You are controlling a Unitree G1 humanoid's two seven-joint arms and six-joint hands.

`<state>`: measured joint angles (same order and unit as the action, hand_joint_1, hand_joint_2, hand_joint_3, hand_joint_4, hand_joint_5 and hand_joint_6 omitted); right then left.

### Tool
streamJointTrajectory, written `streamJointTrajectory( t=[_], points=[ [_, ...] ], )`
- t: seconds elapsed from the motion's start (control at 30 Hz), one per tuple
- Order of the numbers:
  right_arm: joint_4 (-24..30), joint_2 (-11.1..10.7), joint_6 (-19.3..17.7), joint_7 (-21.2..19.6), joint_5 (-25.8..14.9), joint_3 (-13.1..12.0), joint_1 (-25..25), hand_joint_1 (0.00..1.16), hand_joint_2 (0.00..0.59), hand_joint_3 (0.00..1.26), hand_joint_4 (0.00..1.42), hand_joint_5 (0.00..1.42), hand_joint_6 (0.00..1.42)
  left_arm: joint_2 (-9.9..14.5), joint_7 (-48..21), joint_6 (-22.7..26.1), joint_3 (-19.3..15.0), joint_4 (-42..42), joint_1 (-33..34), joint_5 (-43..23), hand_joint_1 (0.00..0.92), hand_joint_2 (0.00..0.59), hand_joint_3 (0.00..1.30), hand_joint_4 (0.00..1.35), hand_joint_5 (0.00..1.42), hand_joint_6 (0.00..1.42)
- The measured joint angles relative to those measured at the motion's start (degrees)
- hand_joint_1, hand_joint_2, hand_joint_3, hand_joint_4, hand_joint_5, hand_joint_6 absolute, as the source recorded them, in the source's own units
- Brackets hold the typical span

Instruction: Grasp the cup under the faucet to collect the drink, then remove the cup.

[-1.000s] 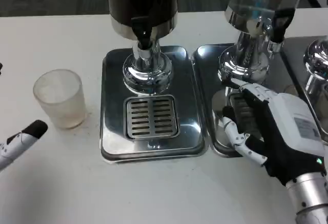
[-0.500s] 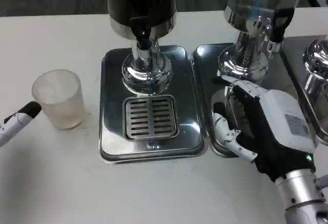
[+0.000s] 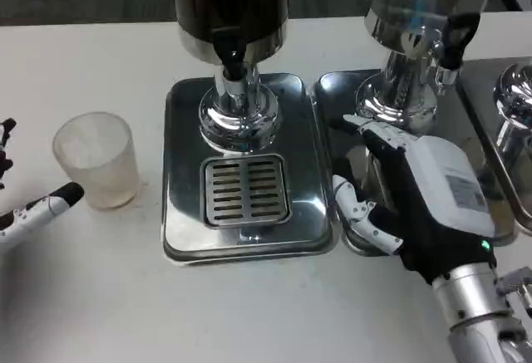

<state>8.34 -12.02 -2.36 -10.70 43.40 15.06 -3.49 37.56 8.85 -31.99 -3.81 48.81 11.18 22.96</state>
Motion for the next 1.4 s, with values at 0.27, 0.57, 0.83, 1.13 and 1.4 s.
streamJointTrajectory(
  t=[0.27,0.57,0.83,1.13,1.4],
  points=[
    [-0.14,-0.06,-0.18,-0.01,-0.05,0.34,0.53,0.36,0.503,0.29,0.26,0.21,0.21,0.35,0.19,-0.7,2.83,6.0,4.54,0.04,0.105,0.0,0.0,0.0,0.19,0.3],
    [-0.18,-0.27,-0.28,0.0,-0.37,0.43,0.64,0.36,0.498,0.29,0.26,0.21,0.21,0.4,0.2,-1.84,5.47,10.58,8.19,0.02,0.109,0.002,0.0,0.01,0.2,0.31],
    [-0.8,-0.31,-0.34,0.01,-0.71,0.49,0.96,0.35,0.494,0.29,0.26,0.22,0.21,0.39,-0.44,-1.94,7.92,14.0,11.39,0.02,0.122,0.0,0.0,0.02,0.22,0.33],
    [-1.35,-0.27,-0.64,0.0,-1.08,0.68,1.33,0.35,0.493,0.29,0.26,0.22,0.23,0.37,-0.41,-2.21,10.15,16.49,14.34,0.11,0.17,0.011,0.0,0.04,0.25,0.4],
    [-1.84,-0.23,-0.71,0.0,-1.25,0.74,1.79,0.35,0.493,0.29,0.26,0.23,0.23,0.37,0.31,-2.2,12.15,17.46,16.23,1.1,0.224,0.011,0.0,0.07,0.29,0.45]
  ],
)
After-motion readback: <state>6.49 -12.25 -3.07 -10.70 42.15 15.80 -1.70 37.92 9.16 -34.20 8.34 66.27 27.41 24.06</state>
